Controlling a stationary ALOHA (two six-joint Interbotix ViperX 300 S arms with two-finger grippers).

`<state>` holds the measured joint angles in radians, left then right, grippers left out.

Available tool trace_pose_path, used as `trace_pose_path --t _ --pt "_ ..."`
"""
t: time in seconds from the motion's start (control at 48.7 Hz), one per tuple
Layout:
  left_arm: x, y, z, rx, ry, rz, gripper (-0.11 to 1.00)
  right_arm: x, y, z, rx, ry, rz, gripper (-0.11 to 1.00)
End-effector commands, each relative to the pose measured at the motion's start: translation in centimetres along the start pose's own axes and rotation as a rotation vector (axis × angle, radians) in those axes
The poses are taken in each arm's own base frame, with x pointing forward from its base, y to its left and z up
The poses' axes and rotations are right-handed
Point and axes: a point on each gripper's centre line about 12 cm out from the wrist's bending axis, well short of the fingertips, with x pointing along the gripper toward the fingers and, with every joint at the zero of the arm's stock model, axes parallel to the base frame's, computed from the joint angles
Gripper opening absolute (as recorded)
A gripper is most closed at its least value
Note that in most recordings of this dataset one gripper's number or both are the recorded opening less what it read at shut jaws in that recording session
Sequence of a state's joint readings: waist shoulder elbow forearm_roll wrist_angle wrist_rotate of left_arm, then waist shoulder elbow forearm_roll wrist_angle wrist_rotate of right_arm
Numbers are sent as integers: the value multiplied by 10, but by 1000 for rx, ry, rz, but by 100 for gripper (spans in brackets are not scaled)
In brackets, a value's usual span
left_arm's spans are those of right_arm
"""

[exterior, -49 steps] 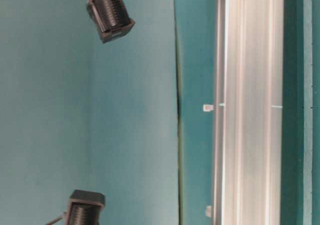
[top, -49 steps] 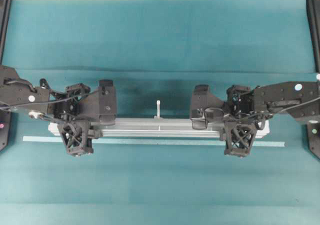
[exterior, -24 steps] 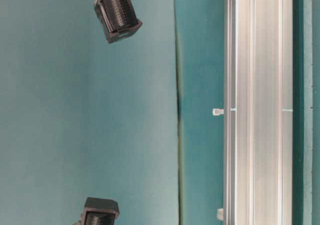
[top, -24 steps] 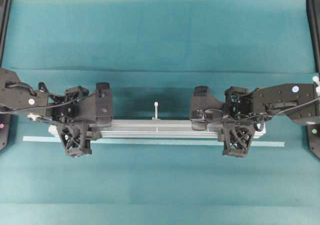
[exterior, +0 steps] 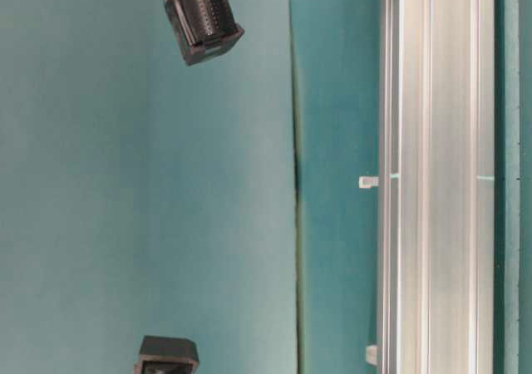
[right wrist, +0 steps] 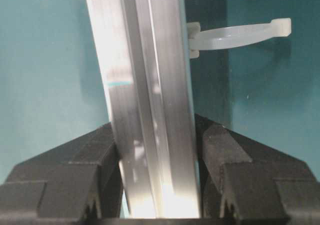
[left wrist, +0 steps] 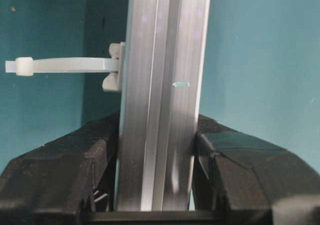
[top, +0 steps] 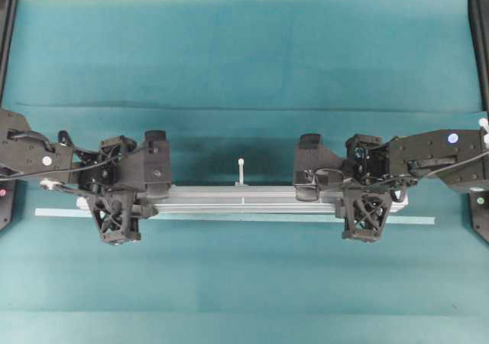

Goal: Lift the large metal rail with both hands.

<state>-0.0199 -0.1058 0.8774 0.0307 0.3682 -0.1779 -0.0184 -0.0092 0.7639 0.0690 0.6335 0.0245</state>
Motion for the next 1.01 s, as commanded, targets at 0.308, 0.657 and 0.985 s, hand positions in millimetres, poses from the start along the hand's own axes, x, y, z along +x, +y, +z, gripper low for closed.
trace_pose_path --t 0.308,0.657,0.985 --pt "1 -1 3 -3 -38 -8 37 7 0 -5 2 34 1 40" --pt "8 0 4 15 -50 -9 37 10 0 -10 6 52 1 40" --pt "7 8 7 68 -56 5 37 10 1 -11 16 60 9 40"
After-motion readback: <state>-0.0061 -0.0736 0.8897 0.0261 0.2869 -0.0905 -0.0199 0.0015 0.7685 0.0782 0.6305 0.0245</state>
